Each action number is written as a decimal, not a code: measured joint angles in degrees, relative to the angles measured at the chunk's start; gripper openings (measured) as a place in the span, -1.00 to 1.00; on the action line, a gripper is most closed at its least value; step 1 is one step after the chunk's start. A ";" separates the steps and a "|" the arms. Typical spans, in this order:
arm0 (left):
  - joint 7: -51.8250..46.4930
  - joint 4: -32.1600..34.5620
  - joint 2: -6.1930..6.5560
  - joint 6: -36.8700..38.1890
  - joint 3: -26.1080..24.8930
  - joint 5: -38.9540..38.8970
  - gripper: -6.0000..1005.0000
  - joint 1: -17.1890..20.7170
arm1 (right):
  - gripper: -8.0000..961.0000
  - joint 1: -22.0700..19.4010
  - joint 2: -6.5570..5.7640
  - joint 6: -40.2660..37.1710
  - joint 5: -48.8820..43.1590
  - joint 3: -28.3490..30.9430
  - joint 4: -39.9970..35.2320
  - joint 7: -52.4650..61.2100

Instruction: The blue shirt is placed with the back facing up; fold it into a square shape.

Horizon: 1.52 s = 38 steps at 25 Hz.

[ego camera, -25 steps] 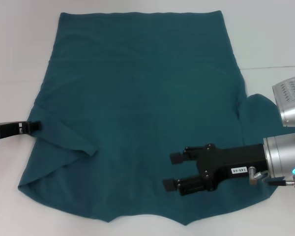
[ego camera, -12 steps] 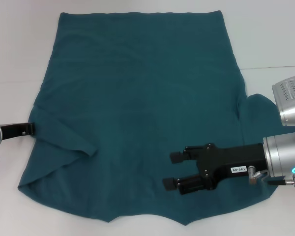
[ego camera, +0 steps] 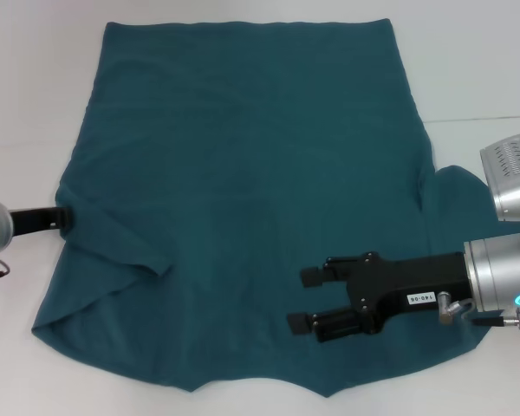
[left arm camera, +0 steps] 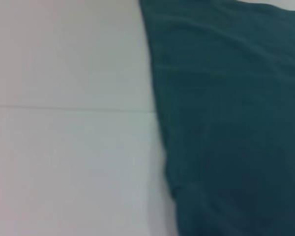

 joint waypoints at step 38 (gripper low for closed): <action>-3.25 7.10 -3.74 -0.37 0.81 0.23 -0.92 -4.10 | 0.81 -1.01 -0.21 -1.52 1.32 0.25 -0.02 -0.55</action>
